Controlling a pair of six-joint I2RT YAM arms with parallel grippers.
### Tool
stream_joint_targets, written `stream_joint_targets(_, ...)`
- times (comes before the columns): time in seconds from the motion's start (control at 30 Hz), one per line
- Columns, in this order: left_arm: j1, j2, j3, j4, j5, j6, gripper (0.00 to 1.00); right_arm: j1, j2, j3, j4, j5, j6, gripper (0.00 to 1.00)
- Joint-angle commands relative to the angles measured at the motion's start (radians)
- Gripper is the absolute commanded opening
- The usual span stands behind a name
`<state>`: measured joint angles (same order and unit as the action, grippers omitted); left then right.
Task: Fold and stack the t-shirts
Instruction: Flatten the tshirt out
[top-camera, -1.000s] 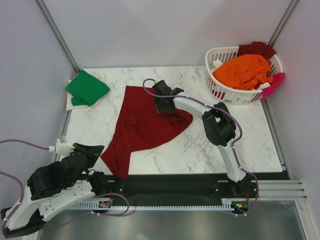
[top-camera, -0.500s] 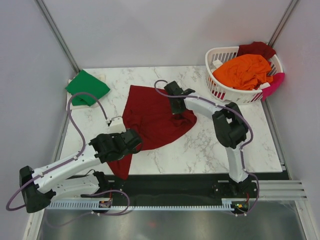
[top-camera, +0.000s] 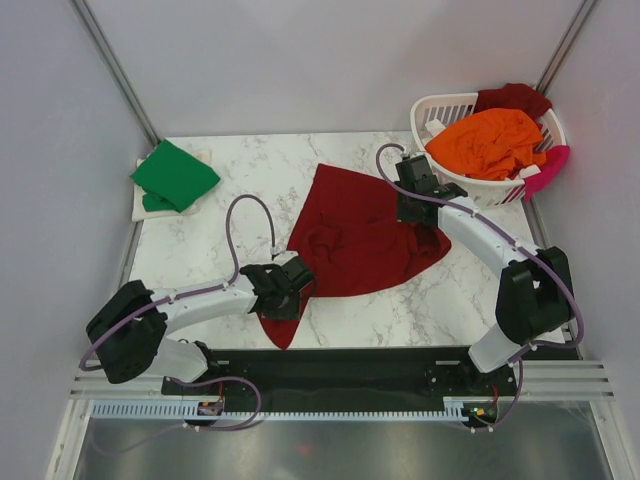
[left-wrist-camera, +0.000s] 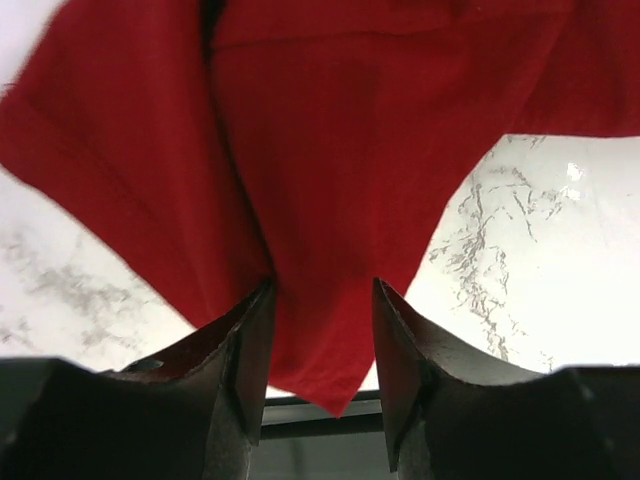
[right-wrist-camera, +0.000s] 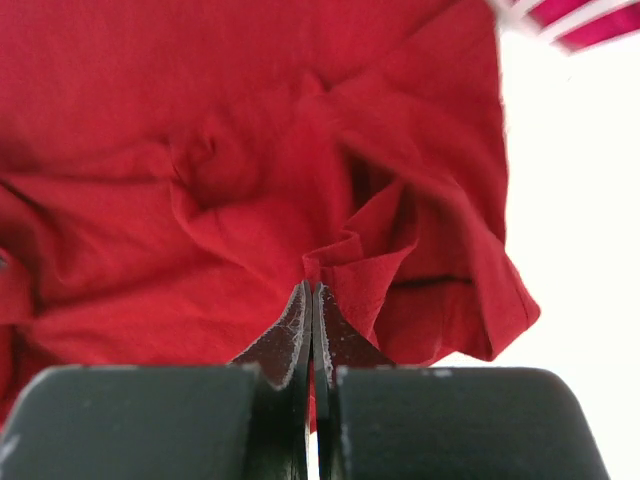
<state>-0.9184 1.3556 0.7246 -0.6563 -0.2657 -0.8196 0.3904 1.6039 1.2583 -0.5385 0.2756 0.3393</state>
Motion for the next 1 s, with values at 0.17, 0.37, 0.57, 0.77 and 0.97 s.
stream_joint_targets(0.17, -0.051, 0.066, 0.004, 0.179, 0.108, 0.077, 0.66, 0.001, 0.010, -0.016, 0.017, -0.026, -0.011, 0.00)
stream_joint_targets(0.37, -0.062, 0.158, 0.003, 0.182, 0.091, 0.077, 0.62, -0.007, 0.011, -0.026, 0.017, -0.033, -0.010, 0.00)
stream_joint_targets(0.57, -0.062, 0.199, 0.010, 0.173, 0.051, 0.062, 0.02, -0.016, 0.013, -0.028, 0.017, -0.047, -0.005, 0.01)
stream_joint_targets(0.77, 0.039, -0.116, 0.156, 0.018, 0.011, 0.092, 0.02, -0.036, -0.001, 0.065, -0.017, -0.068, -0.026, 0.00)
stream_joint_targets(0.97, 0.260, -0.470, 0.510, -0.169, -0.076, 0.246, 0.02, -0.042, -0.082, 0.243, -0.066, -0.052, -0.055, 0.00)
